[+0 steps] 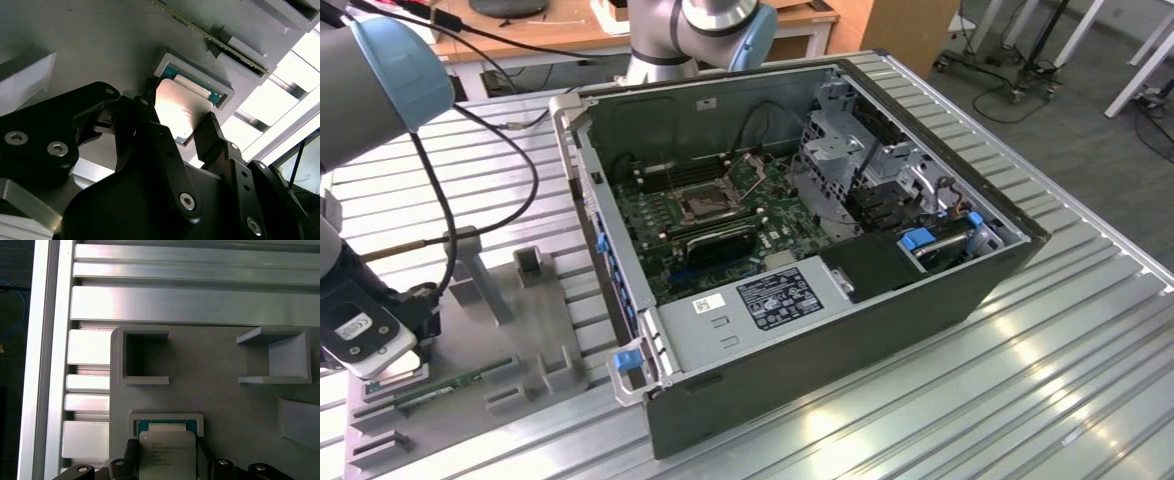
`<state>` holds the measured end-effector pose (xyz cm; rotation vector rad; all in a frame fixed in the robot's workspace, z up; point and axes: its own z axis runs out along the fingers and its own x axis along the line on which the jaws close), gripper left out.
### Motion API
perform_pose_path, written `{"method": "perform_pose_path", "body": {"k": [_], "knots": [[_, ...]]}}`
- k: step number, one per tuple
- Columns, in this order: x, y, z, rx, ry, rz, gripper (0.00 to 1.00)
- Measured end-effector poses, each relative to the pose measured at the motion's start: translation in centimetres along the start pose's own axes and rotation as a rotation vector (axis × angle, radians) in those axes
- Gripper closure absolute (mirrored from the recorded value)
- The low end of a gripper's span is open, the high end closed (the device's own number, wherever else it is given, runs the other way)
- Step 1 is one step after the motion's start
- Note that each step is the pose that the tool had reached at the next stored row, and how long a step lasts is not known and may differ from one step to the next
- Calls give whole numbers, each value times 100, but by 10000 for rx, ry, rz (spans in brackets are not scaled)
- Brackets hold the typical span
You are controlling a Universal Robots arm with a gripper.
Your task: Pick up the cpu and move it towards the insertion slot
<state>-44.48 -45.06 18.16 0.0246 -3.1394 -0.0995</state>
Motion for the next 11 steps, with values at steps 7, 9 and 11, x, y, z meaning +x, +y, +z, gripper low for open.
{"method": "perform_pose_path", "body": {"k": [7, 9, 11], "knots": [[0, 0, -12, 3, 4, 0, 46], [0, 2, -25, 0, 0, 0, 46], [0, 3, -47, 1, 1, 0, 46]]}}
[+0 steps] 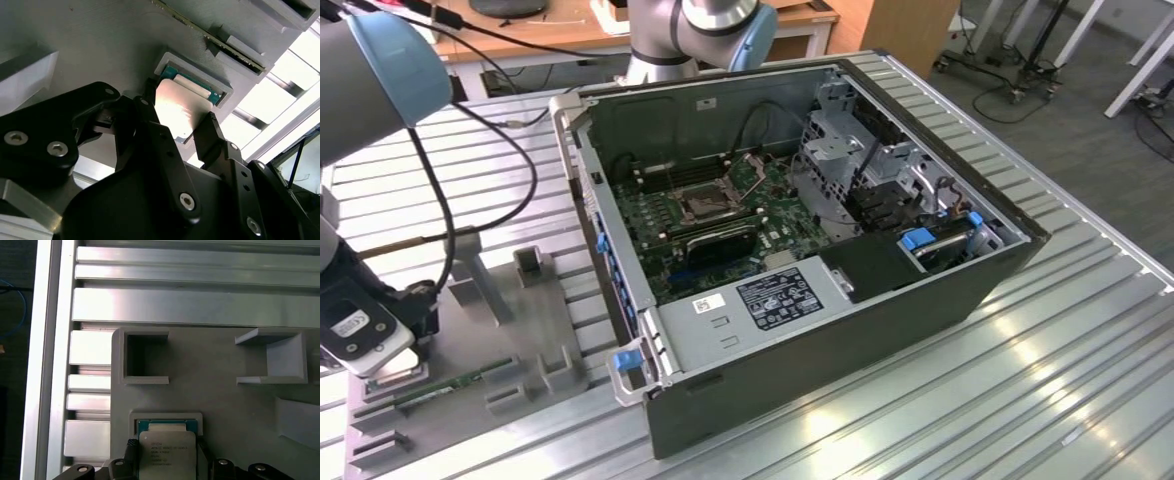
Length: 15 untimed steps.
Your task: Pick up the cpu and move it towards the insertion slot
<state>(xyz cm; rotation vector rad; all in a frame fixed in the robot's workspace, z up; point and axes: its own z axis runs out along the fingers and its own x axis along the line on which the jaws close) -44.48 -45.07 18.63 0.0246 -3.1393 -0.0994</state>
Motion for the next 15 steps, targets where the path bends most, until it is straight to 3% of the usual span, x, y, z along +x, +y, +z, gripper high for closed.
{"method": "perform_pose_path", "body": {"k": [15], "knots": [[0, 16, -253, 0, -1, 0, 46]]}}
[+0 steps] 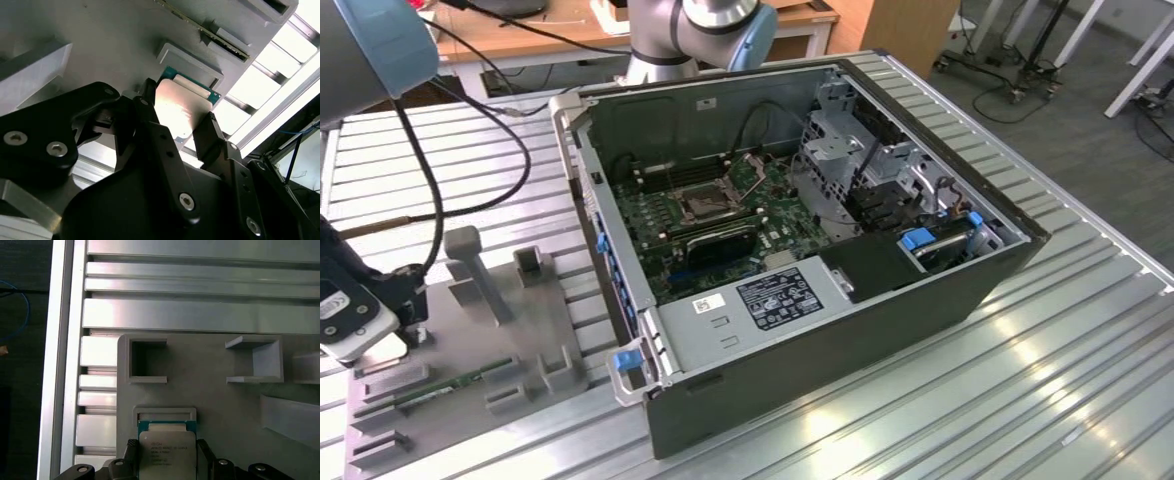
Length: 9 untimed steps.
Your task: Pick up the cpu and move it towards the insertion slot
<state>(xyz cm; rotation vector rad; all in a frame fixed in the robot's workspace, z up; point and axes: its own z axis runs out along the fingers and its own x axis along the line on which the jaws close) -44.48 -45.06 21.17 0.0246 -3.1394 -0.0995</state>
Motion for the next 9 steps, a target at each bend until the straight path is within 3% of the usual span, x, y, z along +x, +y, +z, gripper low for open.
{"method": "perform_pose_path", "body": {"k": [9], "knots": [[0, 1, -20, -1, -1, 0, 46]]}}
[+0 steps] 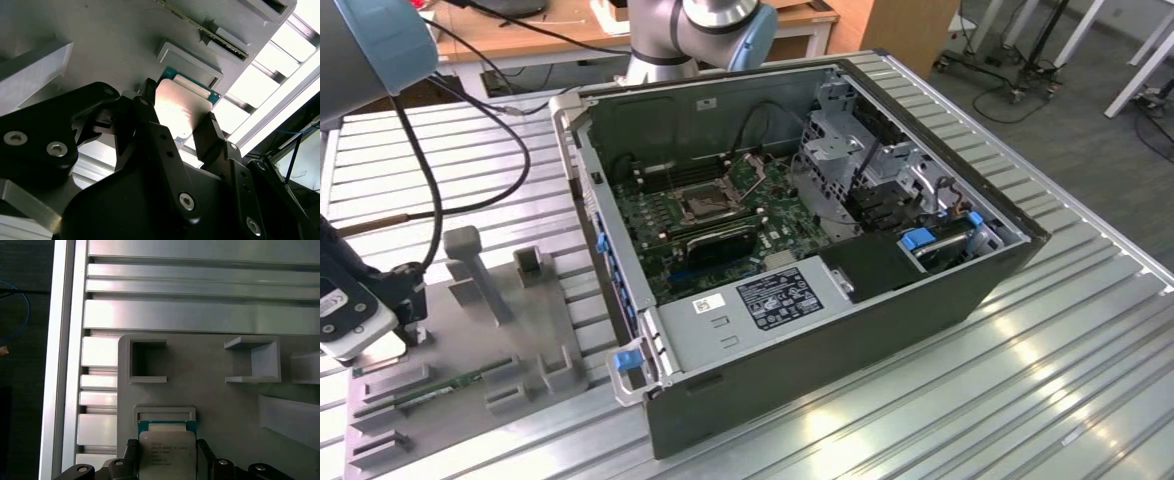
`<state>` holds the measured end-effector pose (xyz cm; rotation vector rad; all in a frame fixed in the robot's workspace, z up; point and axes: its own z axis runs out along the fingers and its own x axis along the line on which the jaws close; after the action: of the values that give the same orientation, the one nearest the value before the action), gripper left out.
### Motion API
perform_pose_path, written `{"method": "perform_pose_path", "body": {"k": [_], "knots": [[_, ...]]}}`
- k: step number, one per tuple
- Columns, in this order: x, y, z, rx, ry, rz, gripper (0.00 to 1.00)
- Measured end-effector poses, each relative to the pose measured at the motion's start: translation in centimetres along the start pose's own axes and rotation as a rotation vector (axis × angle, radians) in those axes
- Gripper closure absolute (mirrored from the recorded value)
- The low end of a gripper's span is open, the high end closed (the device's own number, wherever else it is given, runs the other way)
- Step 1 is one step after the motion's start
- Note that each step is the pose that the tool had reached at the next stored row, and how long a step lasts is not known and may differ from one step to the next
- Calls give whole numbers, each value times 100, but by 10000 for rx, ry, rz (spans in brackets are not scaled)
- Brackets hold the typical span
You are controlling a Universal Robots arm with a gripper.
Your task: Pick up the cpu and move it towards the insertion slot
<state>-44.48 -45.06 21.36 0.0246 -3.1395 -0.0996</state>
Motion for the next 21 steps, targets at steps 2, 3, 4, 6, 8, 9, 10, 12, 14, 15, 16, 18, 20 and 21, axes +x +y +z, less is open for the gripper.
{"method": "perform_pose_path", "body": {"k": [2, 3, 4, 6, 8, 9, 10, 12, 14, 15, 16, 18, 20, 21], "knots": [[0, 0, -1, 1, 1, 0, 46], [0, 0, -2, 1, 1, 0, 46], [0, 0, -6, 1, 2, 0, 46], [1, 1, -19, 2, 4, 0, 46], [0, 3, -40, 1, 2, 0, 46], [0, 3, -54, 1, 2, 1, 46], [0, 4, -68, 0, 1, 0, 46], [0, 6, -102, 1, 1, 0, 46], [0, 9, -139, 0, 1, 0, 46], [0, 10, -162, 0, 1, 0, 46], [0, 12, -184, 0, 0, 0, 46], [0, 15, -233, 1, 1, 0, 46], [0, 18, -282, 1, 1, 0, 46], [0, 19, -304, 1, 2, 0, 46]]}}
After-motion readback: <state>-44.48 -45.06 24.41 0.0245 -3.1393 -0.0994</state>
